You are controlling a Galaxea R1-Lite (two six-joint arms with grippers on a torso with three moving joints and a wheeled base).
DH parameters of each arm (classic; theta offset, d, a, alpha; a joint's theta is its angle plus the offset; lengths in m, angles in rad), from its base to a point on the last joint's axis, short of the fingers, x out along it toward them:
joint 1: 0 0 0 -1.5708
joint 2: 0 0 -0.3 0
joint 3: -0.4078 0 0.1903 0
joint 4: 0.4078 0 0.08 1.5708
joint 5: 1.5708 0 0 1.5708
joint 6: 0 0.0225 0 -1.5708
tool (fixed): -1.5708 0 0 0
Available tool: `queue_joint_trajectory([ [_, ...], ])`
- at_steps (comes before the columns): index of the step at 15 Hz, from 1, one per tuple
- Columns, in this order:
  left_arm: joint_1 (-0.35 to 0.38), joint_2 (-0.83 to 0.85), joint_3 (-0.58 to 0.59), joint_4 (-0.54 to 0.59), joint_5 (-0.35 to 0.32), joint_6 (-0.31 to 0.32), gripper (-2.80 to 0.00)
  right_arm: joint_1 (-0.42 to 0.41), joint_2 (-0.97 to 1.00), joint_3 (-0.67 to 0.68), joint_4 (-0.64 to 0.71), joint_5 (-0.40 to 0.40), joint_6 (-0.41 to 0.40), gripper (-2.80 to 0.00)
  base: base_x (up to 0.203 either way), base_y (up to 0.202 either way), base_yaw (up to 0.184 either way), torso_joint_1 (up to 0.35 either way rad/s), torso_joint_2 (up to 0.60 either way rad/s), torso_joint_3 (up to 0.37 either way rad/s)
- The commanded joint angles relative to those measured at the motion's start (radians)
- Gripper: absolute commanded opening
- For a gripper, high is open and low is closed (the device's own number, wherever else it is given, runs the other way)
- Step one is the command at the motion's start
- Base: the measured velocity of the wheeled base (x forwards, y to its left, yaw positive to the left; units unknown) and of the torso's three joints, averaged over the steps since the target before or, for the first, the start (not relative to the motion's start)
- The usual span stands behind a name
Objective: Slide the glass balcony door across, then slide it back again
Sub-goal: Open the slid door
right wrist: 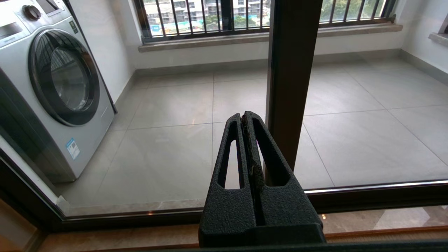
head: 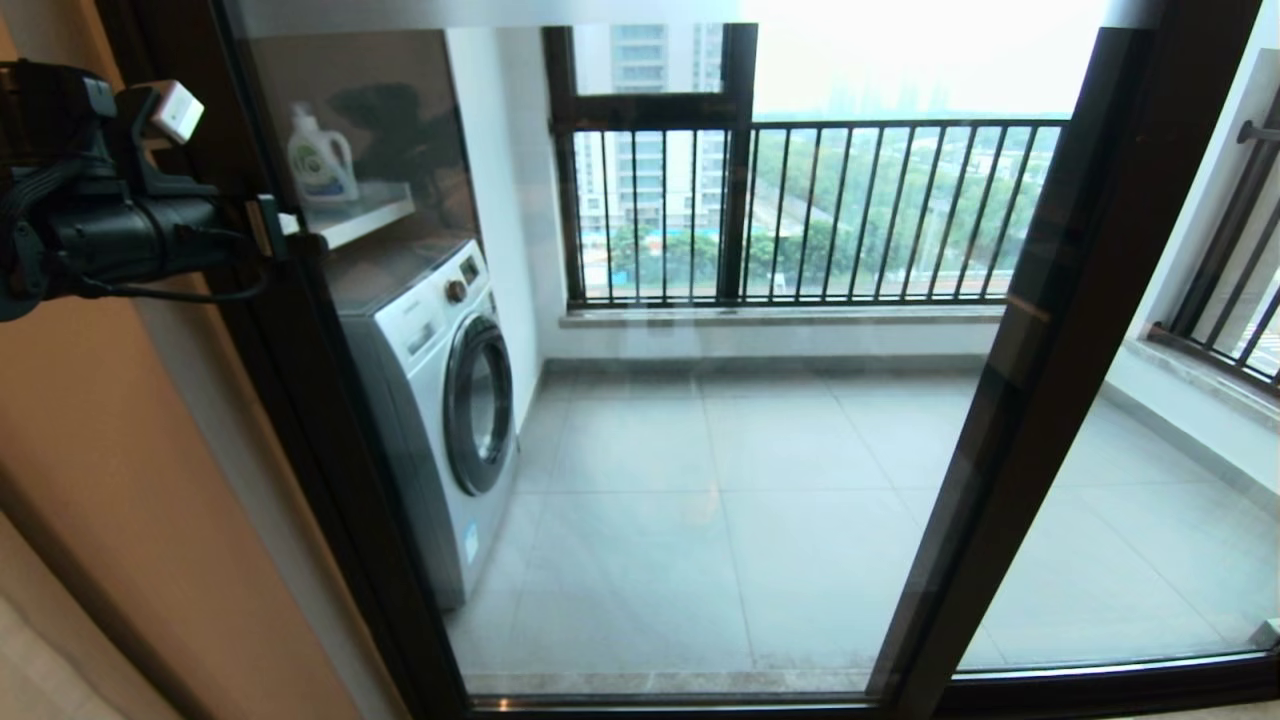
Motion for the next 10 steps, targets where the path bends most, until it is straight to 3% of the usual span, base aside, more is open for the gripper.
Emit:
queue_joint_trajectory([
  [1,0.000,0.012,0.015,0.005,0.001,0.001,-2.80,0.000,0.000,0.009,-0.001,0.001,0.000,-2.80,0.000,0.000,0.000,0.000,0.00,0.000],
  [10,0.000,0.053,0.045,0.004,0.051,0.003,-2.80,0.000,0.000,0.009,-0.001,-0.001,0.002,-2.80,0.000,0.000,0.000,0.000,0.00,0.000],
])
